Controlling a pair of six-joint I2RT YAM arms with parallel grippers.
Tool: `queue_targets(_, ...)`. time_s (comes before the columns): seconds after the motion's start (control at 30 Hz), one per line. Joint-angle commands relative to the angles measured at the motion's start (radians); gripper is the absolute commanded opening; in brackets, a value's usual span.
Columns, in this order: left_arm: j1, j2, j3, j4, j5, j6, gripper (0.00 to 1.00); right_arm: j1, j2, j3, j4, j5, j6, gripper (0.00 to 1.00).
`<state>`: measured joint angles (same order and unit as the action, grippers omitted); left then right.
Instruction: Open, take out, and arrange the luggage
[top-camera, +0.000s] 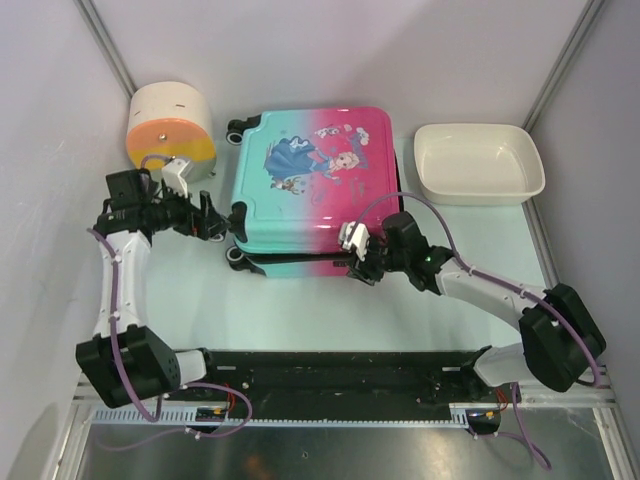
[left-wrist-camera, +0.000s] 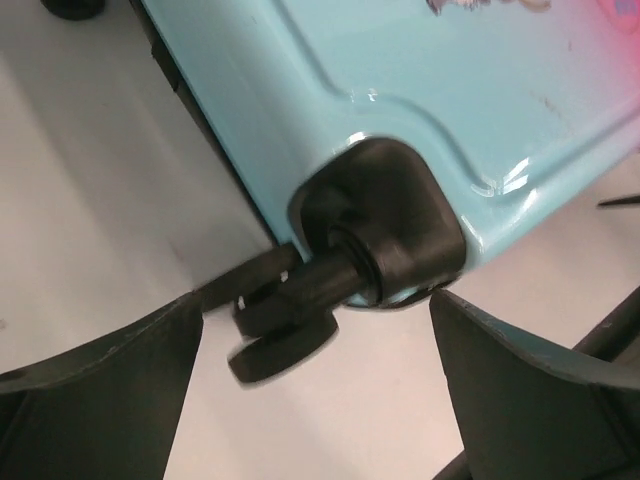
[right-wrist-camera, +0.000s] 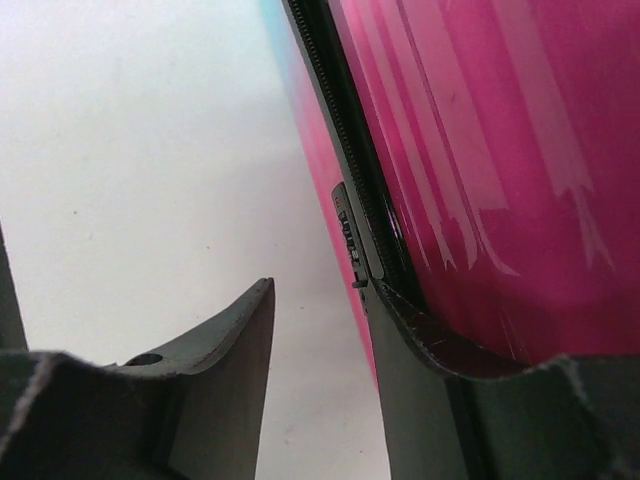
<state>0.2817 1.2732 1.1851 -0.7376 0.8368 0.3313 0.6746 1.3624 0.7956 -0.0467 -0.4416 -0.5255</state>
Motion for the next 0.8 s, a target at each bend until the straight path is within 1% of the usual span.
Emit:
queue_targets(0.0, -0.001, -0.104, 0.024, -0.126, -0.093, 0.273, 1.0, -0.061, 0.024, 0.122, 0.166, 0.129, 0.012, 0.49)
queue_targets(0.17, 0.001, -0.196, -0.105, -0.109, -0.215, 0.449, 1.0, -0.049, -0.046, 0.122, 0.071, 0.009, 0.064, 0.52)
queue_targets(0.23, 0.001, -0.236, -0.145, -0.062, -0.295, 0.465, 1.0, -0.035, -0.071, 0.12, 0.053, -0.04, 0.096, 0.54)
queue_targets(0.27, -0.001, -0.253, -0.191, 0.025, -0.324, 0.465, 1.0, -0.027, -0.089, 0.122, 0.022, -0.049, 0.105, 0.56)
queue_targets(0.33, -0.001, -0.326, -0.244, 0.143, -0.398, 0.451, 1.0, -0.001, -0.101, 0.119, 0.01, -0.055, 0.128, 0.59)
queue_targets(0.37, 0.001, -0.359, -0.307, 0.27, -0.409, 0.421, 1.0, 0.006, -0.109, 0.116, 0.01, -0.057, 0.137, 0.59)
queue_targets(0.43, -0.006, -0.421, -0.367, 0.378, -0.406, 0.384, 1.0, 0.025, -0.114, 0.111, 0.013, -0.057, 0.156, 0.63)
queue_targets(0.47, -0.013, -0.431, -0.411, 0.458, -0.412, 0.346, 1.0, 0.028, -0.117, 0.109, 0.016, -0.051, 0.16, 0.64)
queue_targets(0.57, -0.073, -0.423, -0.456, 0.524, -0.449, 0.309, 1.0, 0.034, -0.118, 0.105, 0.019, -0.034, 0.165, 0.68)
queue_targets(0.63, -0.128, -0.394, -0.472, 0.543, -0.479, 0.311, 1.0, 0.03, -0.123, 0.103, 0.021, -0.023, 0.167, 0.71)
queue_targets(0.7, -0.163, -0.373, -0.492, 0.564, -0.49, 0.304, 1.0, 0.023, -0.132, 0.1, 0.021, -0.013, 0.17, 0.72)
queue_targets(0.77, -0.176, -0.329, -0.495, 0.584, -0.482, 0.29, 1.0, 0.01, -0.14, 0.094, 0.025, -0.005, 0.179, 0.72)
